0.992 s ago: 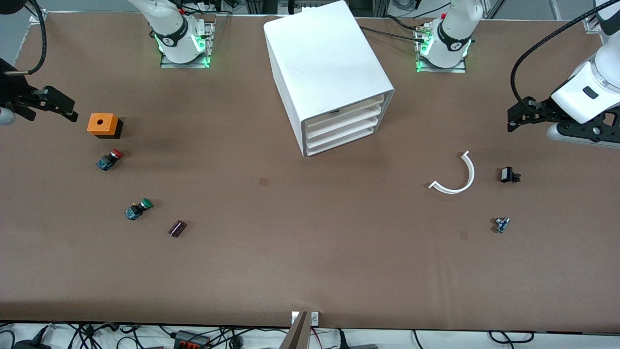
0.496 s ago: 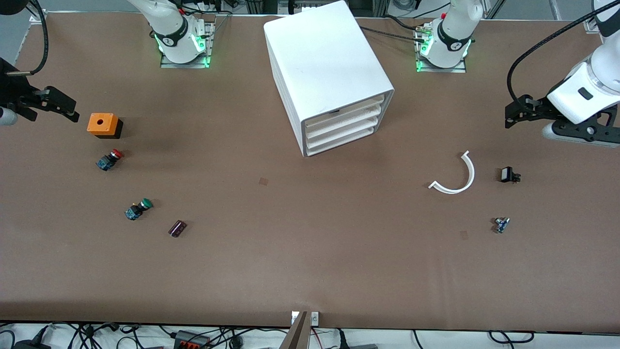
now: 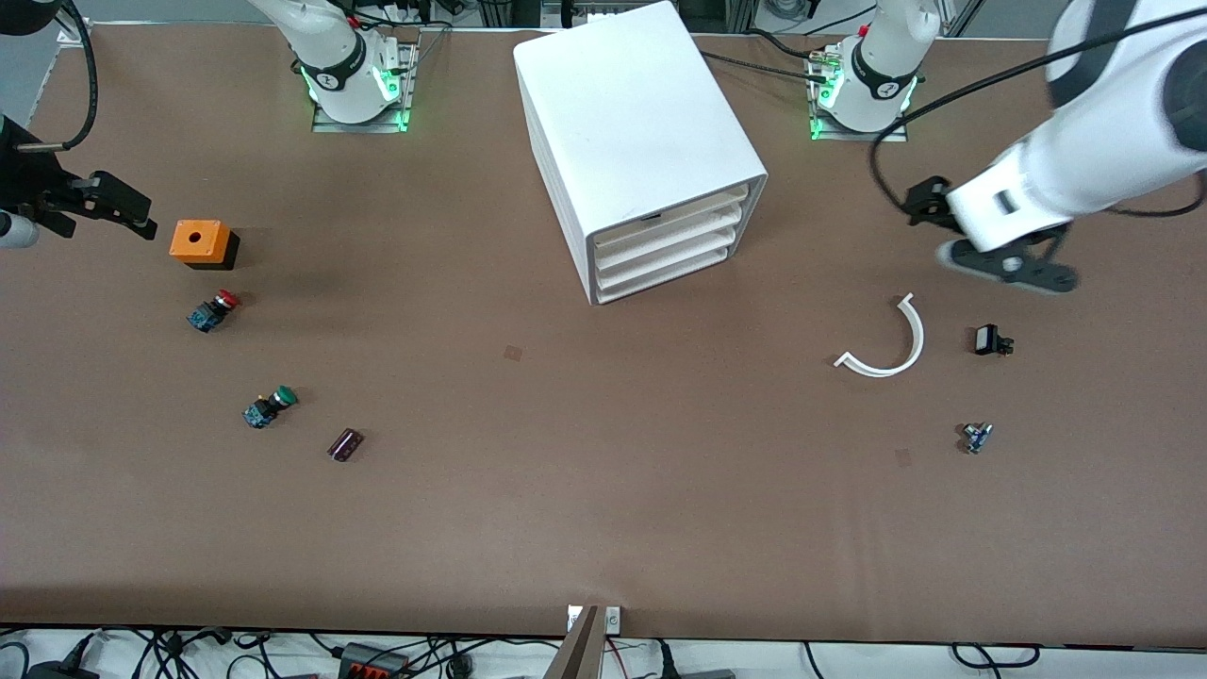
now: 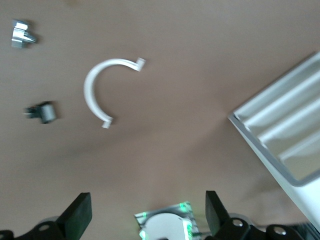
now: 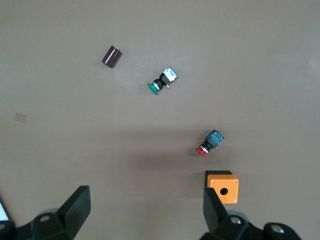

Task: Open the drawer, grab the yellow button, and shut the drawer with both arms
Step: 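Hook the left gripper onto the front of the drawer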

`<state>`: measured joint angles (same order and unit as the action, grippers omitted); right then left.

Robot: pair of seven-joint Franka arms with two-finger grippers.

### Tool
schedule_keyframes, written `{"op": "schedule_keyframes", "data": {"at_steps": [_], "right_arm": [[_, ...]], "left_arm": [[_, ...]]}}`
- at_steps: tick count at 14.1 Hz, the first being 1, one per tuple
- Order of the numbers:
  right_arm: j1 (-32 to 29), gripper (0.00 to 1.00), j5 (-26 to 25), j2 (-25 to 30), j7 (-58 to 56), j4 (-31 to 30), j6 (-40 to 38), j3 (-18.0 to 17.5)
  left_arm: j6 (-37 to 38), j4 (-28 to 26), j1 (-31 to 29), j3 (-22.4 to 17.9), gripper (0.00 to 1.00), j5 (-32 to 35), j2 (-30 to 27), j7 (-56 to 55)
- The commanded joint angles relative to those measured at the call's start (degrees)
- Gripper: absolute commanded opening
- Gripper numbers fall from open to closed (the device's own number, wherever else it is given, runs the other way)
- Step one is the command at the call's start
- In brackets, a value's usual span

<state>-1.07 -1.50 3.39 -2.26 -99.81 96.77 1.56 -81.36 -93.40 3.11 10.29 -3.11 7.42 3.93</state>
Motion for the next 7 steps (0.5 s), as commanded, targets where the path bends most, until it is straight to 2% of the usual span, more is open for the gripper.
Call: {"op": "schedule_keyframes", "data": {"at_steps": [1, 2, 4, 5, 7], "right_arm": [[0.2, 1.00, 0.0, -0.1, -0.7, 0.0, -0.3, 0.1], [0.2, 1.00, 0.0, -0.2, -0.5, 0.0, -0.2, 0.1], [0.8, 1.00, -0.3, -0.4, 0.1, 0.0, -0.3, -0.2], [1.7, 1.00, -0.3, -1.1, 0.1, 0.0, 0.0, -0.1], [2.0, 1.00, 0.2, -2.0, 0.2, 0.3, 0.6, -0.1]], "left_arm": [[1.6, 0.0, -1.2, -0.1, 1.00, -14.8, 4.5, 3.5], [1.6, -0.6, -3.0, -0.2, 1.00, -21.5, 6.4, 6.8], [1.5, -1.0, -3.8, -0.2, 1.00, -28.0, 10.1, 16.5], [0.3, -3.4, -3.9, -0.1, 1.00, -29.0, 10.6, 20.5], [-5.0, -12.1, -4.2, -0.1, 1.00, -38.0, 10.1, 25.9]]}}
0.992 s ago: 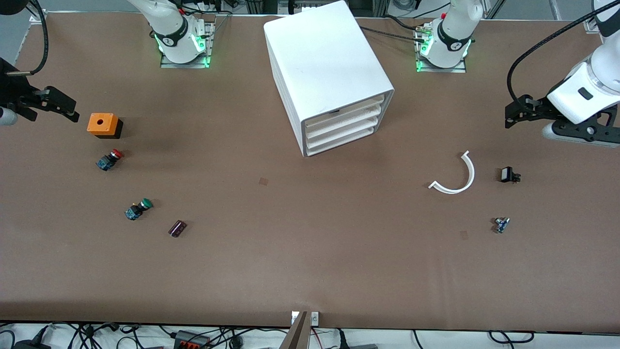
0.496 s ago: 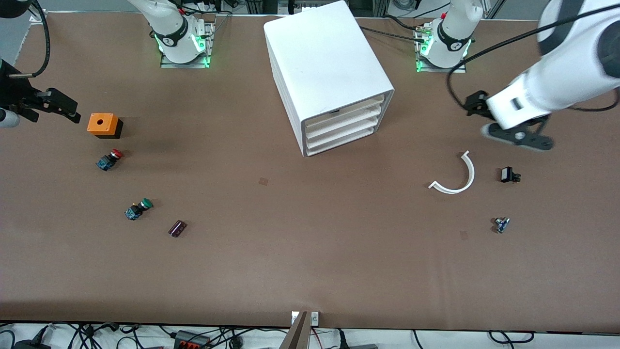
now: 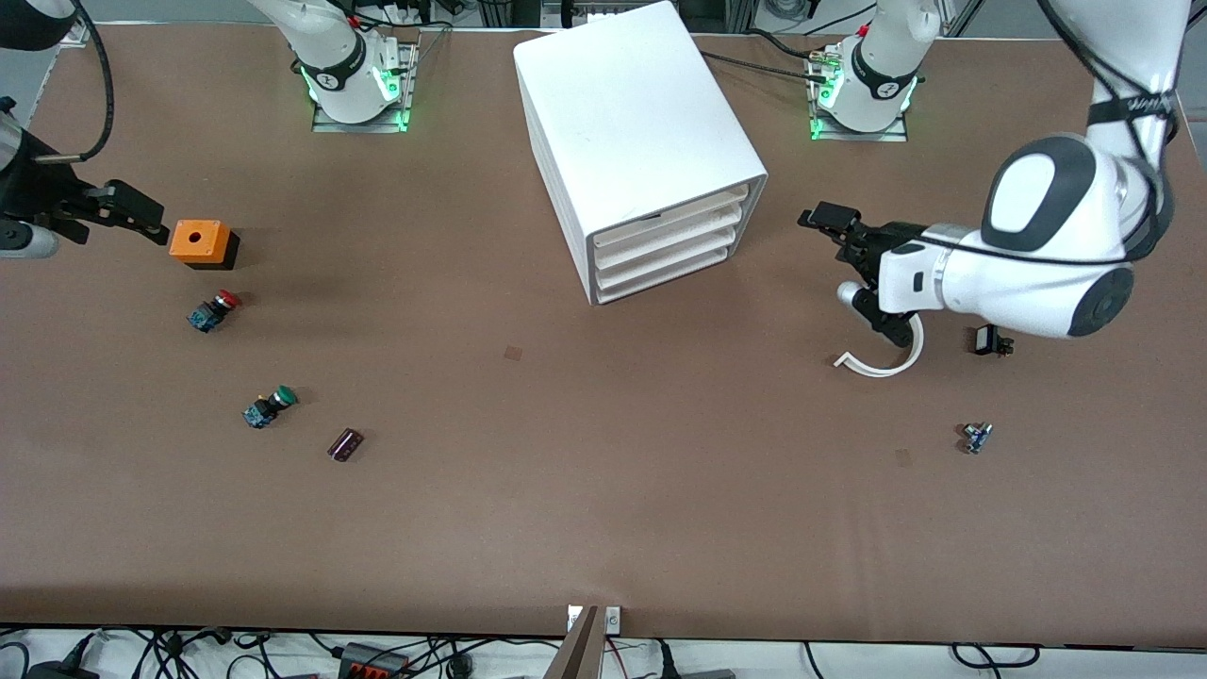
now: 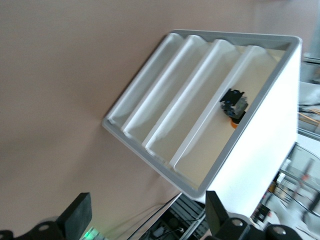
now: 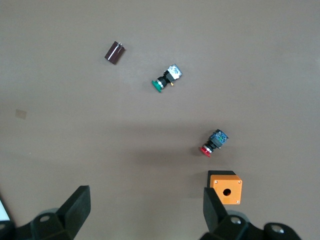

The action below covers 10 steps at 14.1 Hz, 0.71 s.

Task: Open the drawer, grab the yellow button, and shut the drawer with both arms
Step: 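Hook the left gripper onto the front of the drawer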

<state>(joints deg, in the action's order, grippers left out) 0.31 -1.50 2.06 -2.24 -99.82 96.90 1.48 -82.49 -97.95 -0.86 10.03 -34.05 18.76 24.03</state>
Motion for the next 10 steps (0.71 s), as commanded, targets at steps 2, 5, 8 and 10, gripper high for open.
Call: {"op": "schedule_keyframes", "data": {"at_steps": [2, 5, 8, 10], "right_arm": [[0.7, 1.00, 0.4, -1.1, 0.2, 0.5, 0.5, -0.1], [0.7, 1.00, 0.5, -1.5, 0.3, 0.7, 0.5, -0.1], [1.6, 1.00, 0.4, -2.3, 0.3, 2.6, 0.4, 0.0], [1.5, 1.00, 0.4, -2.4, 0.2, 2.6, 0.0, 0.0]], "left_arm": [[-8.2, -12.0, 0.6, 0.2, 1.00, -13.6, -0.7, 11.4], [-9.5, -13.8, 1.7, 1.2, 0.96, -19.3, 2.5, 14.6], [-8.8, -15.7, 1.8, 4.3, 0.87, -24.0, 4.2, 15.4], [-7.7, -16.0, 1.7, 5.0, 0.85, -24.0, 4.9, 16.3]]}}
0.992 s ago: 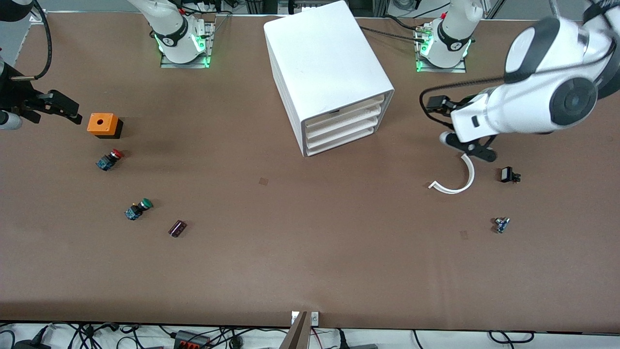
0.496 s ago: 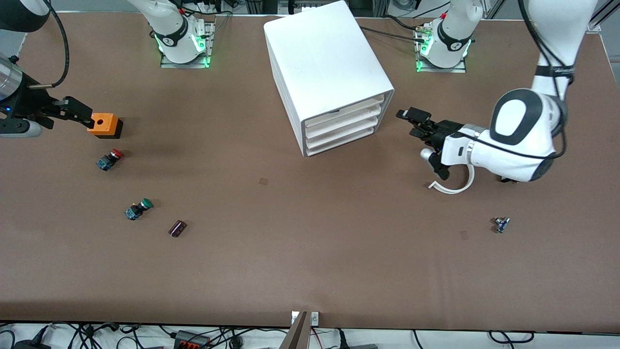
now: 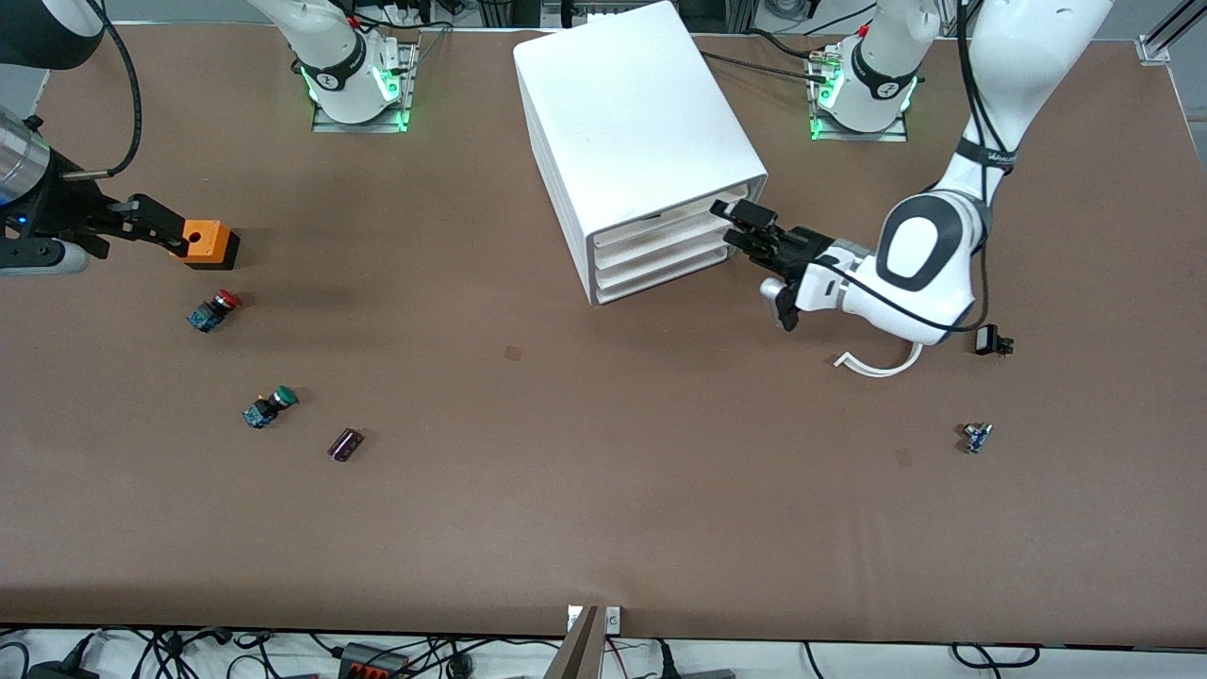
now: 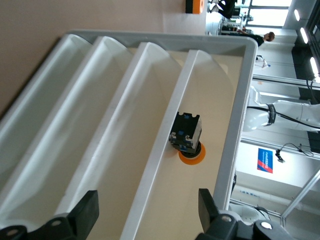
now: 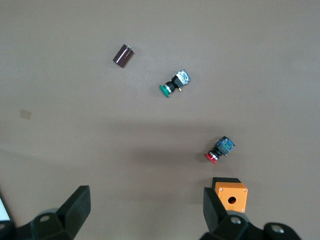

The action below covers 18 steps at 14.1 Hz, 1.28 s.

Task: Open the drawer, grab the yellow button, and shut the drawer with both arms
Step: 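Pull the drawer open with the left gripper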

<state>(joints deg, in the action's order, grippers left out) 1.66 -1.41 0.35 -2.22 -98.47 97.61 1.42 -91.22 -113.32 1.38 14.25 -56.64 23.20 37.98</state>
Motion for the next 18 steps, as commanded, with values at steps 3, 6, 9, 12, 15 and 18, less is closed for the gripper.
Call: {"op": "schedule_keyframes", "data": {"at_steps": [3, 6, 9, 12, 15, 18], "right_arm": [[0.3, 1.00, 0.3, -1.1, 0.1, 1.3, -0.8, 0.1], [0.1, 1.00, 0.3, -1.1, 0.2, 1.3, -0.3, 0.2], [0.0, 1.00, 0.3, -1.1, 0.1, 1.4, -0.2, 0.2], [0.1, 1.00, 0.3, -1.3, 0.1, 1.6, -0.3, 0.2], [-0.2, 1.00, 0.4, -1.4, 0.1, 1.7, -0.1, 0.3], [0.2, 1.00, 0.4, -1.6, 0.2, 3.2, 0.3, 0.2]], "left_arm": [[2.2, -0.8, -0.2, 1.0, 0.79, -1.5, 2.5, 7.5], [2.5, -1.4, -0.2, 1.0, 0.32, -1.5, 2.8, 8.2], [2.6, -0.8, -0.4, 1.0, 0.08, -1.5, 2.8, 8.1], [2.8, 1.5, -1.6, 0.7, 0.05, -1.3, 4.6, 8.1], [2.8, 6.7, -2.5, 0.1, 0.05, -0.5, 8.6, 7.0], [2.8, 13.0, -3.6, -0.5, 0.05, 2.1, 12.6, 6.3]]}}
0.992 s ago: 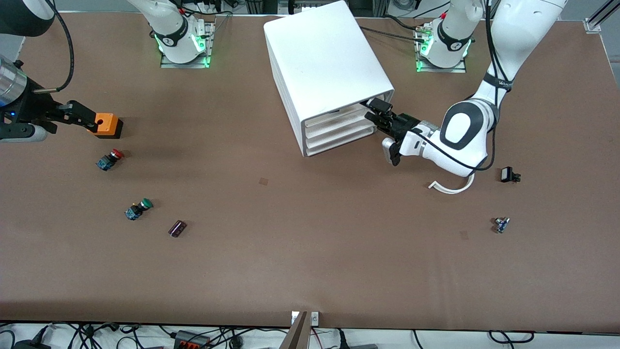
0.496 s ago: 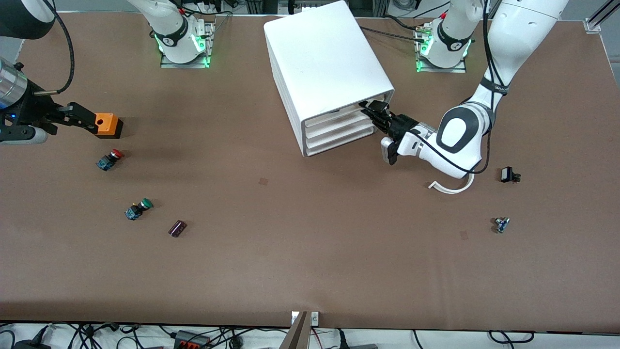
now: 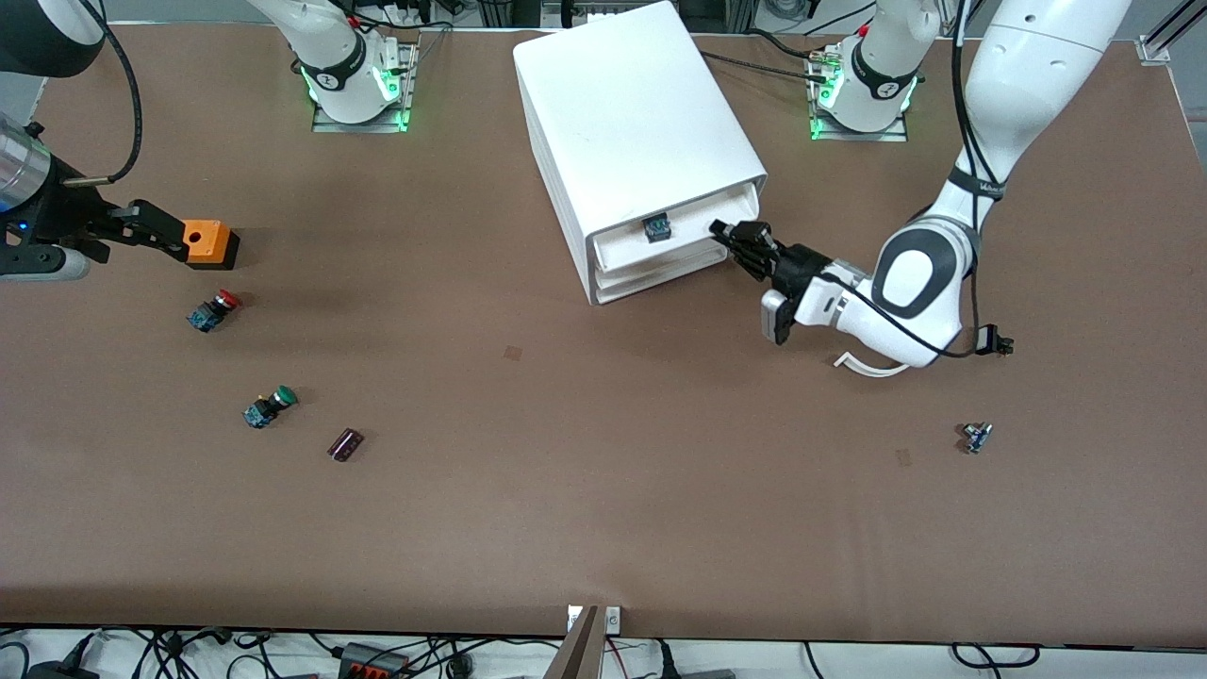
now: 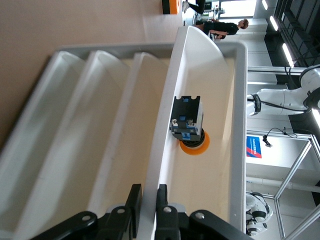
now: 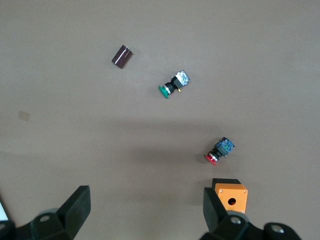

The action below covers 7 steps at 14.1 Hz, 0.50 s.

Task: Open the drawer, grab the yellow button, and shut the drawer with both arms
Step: 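Pull the drawer open with the left gripper, then move the right gripper toward the open drawer while the left gripper holds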

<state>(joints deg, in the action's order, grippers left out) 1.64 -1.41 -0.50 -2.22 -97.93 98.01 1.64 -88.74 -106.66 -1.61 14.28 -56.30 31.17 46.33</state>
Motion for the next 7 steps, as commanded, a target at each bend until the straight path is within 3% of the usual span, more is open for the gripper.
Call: {"op": "schedule_keyframes", "data": {"at_steps": [1, 6, 7], "right_arm": [[0.5, 1.00, 0.5, -2.3, 0.0, 4.2, 0.0, -0.1], [8.3, 1.00, 5.4, -8.4, 0.3, 11.2, 1.5, -0.1], [10.1, 1.00, 5.7, -9.2, 0.3, 11.5, 2.6, -0.1]], "left_arm": [[0.3, 8.6, -0.9, -1.0, 0.05, 3.0, 5.9, -2.7], [0.3, 14.3, -1.9, -1.0, 0.06, 6.3, 8.6, -4.8], [0.3, 14.3, -1.9, -1.2, 0.39, 6.3, 8.6, -4.9]]}}
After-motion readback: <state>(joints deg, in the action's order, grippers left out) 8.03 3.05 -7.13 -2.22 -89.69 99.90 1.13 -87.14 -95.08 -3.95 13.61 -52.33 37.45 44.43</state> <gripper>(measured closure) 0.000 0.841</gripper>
